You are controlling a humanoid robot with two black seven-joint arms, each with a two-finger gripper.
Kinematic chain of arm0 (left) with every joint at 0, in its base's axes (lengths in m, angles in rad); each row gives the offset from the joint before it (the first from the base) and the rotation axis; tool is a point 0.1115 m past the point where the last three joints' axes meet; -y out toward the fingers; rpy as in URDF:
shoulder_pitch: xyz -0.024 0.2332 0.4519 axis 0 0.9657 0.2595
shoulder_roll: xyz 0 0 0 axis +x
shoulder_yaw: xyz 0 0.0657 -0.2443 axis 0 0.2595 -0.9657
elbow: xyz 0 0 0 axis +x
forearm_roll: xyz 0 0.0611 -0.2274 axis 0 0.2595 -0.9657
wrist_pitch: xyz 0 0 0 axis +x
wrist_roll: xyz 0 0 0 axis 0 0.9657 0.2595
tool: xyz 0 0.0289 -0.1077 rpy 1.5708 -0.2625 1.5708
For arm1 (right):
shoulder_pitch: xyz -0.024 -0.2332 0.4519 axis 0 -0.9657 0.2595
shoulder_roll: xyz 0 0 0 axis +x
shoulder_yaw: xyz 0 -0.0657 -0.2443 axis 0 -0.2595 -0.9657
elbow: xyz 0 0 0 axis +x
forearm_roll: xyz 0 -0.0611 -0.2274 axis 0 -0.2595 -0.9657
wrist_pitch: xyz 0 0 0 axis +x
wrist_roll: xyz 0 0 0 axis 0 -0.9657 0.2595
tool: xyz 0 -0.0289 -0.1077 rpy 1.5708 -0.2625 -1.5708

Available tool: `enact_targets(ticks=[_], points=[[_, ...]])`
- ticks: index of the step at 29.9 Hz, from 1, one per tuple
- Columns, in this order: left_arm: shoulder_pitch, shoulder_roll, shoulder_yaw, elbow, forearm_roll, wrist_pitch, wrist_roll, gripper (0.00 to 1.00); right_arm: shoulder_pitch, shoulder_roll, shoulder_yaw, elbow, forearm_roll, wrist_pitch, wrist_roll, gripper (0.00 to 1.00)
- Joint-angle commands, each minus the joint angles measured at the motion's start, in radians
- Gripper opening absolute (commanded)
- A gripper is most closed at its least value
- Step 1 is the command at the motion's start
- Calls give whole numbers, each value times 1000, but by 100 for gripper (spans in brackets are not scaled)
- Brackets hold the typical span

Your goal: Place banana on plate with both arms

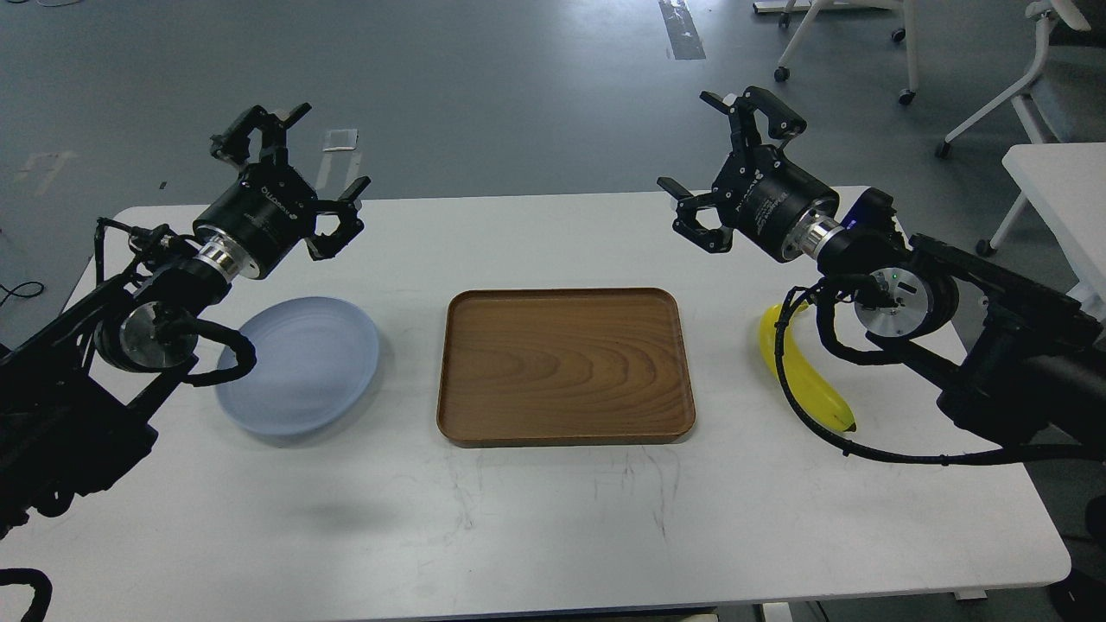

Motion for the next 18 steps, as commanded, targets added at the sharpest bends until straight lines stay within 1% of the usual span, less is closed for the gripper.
enact_targets(ticks=[1, 4, 5, 9, 11, 18], points=[[0, -3, 6, 0, 2, 5, 2, 98, 7, -2, 0, -3, 0, -4, 0, 100], [2, -4, 4, 2, 0, 10, 2, 98, 11, -2, 0, -5, -1, -5, 0, 100], [2, -6, 4, 2, -1, 12, 11, 98, 11, -2, -2, -5, -1, -5, 0, 100], [2, -14, 4, 5, 0, 15, 8, 98, 13, -2, -6, -11, -3, -7, 0, 100], [2, -14, 4, 5, 0, 18, -1, 98, 13, 0, -8, -11, -3, -8, 0, 100], [5, -15, 4, 5, 0, 18, 7, 98, 13, 1, -12, -13, -4, -8, 0, 100]])
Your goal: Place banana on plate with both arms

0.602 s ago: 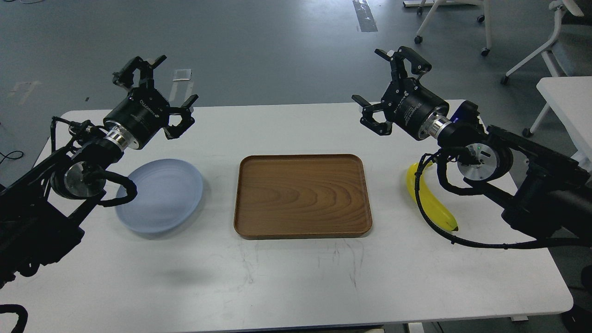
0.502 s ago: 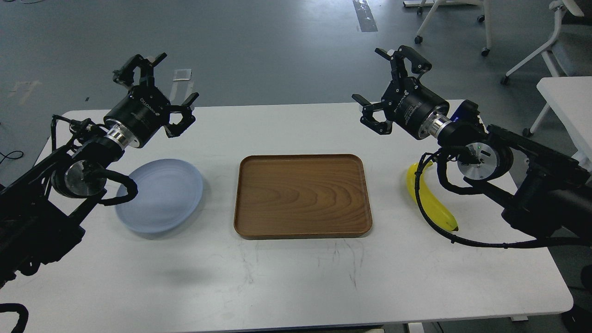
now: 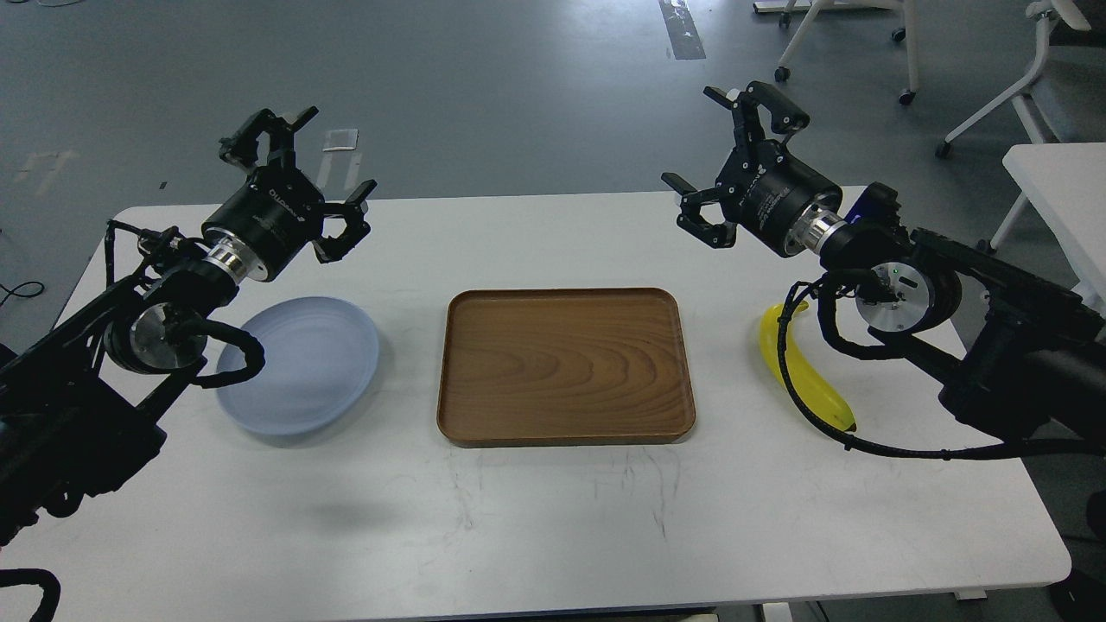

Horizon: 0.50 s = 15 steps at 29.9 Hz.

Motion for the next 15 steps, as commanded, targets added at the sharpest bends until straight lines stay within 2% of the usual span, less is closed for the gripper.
enact_targets(ticks=[1, 15], points=[[2, 0, 0, 0, 1, -1, 2, 98, 0, 4, -2, 0, 0, 0, 0, 100], [4, -2, 0, -2, 1, -1, 8, 98, 0, 15, -6, -3, -7, 0, 0, 100]])
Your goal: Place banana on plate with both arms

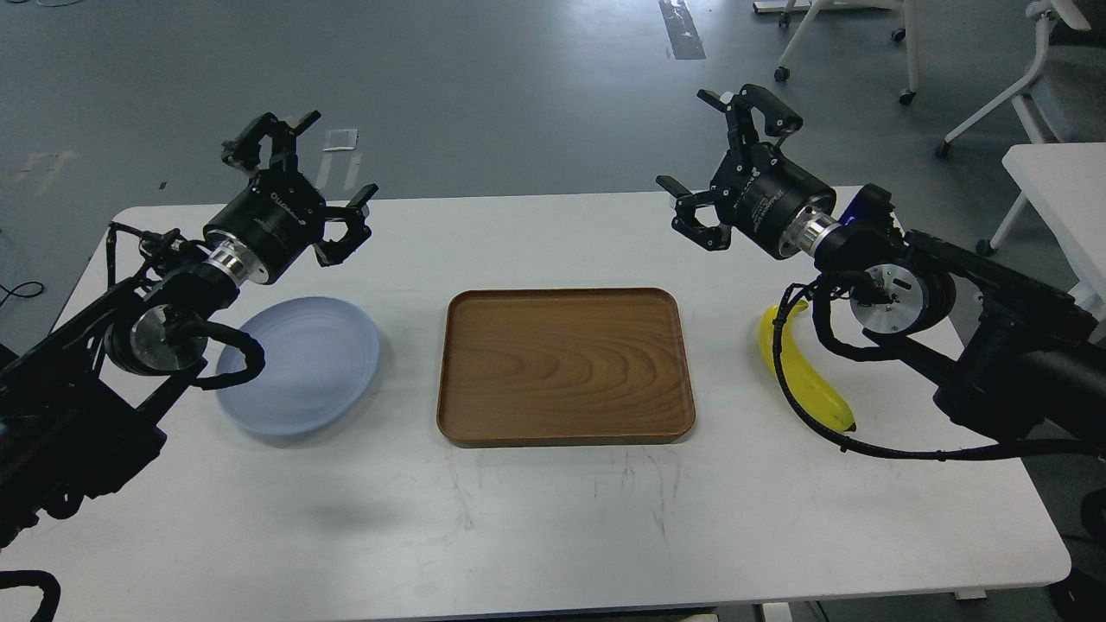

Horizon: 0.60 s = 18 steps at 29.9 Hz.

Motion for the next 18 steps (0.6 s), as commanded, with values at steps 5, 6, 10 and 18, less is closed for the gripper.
enact_targets(ticks=[5, 6, 10, 18], points=[[2, -1, 1, -2, 1, 0, 0, 98, 0, -2, -4, 0, -2, 0, 0, 100], [2, -1, 1, -4, 1, 0, 0, 98, 0, -2, -4, 1, -2, 0, 0, 100], [2, 4, 1, -2, 1, 0, 0, 98, 8, -5, -5, 1, -2, 0, 1, 100], [2, 4, 1, -4, 0, 0, -3, 98, 8, -2, -8, 1, -3, 0, 1, 100]])
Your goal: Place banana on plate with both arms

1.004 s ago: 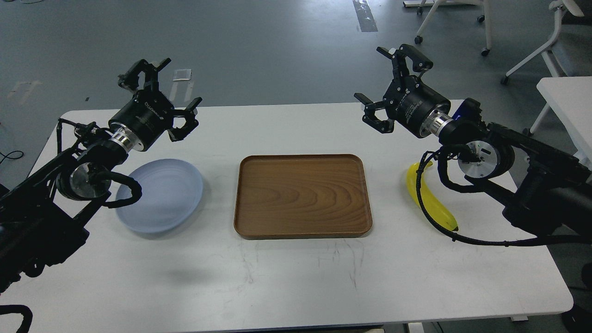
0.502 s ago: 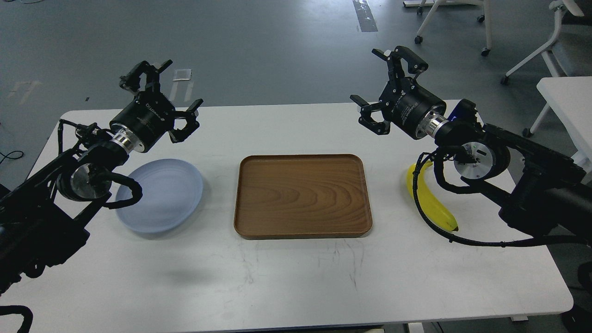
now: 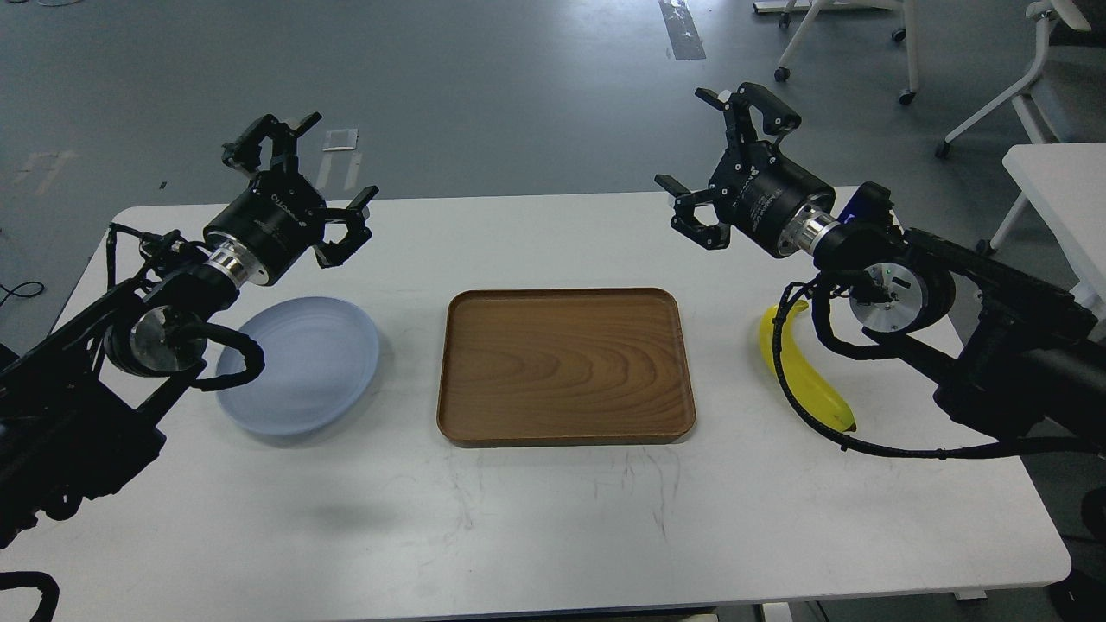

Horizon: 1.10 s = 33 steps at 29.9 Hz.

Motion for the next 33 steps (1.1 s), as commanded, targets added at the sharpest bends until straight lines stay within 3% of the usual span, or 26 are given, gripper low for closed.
enact_targets(ticks=[1, 16, 19, 23, 29, 33], points=[[0, 2, 0, 0, -1, 0, -2, 98, 0, 2, 0, 0, -1, -1, 0, 100], [-2, 9, 0, 0, 0, 5, 4, 98, 0, 1, -3, 0, -5, -1, 0, 100], [-18, 17, 23, 3, 10, 14, 26, 98, 0, 1, -5, 0, -5, -1, 0, 100], [-75, 48, 66, 12, 106, 101, 29, 98, 0, -1, -5, -2, -5, -1, 2, 100], [-89, 52, 92, -9, 411, 153, -11, 98, -1, -3, -5, 0, -7, -13, 3, 100], [-86, 112, 95, -117, 707, 262, -68, 98, 0, -9, -5, 1, -7, -14, 8, 100]])
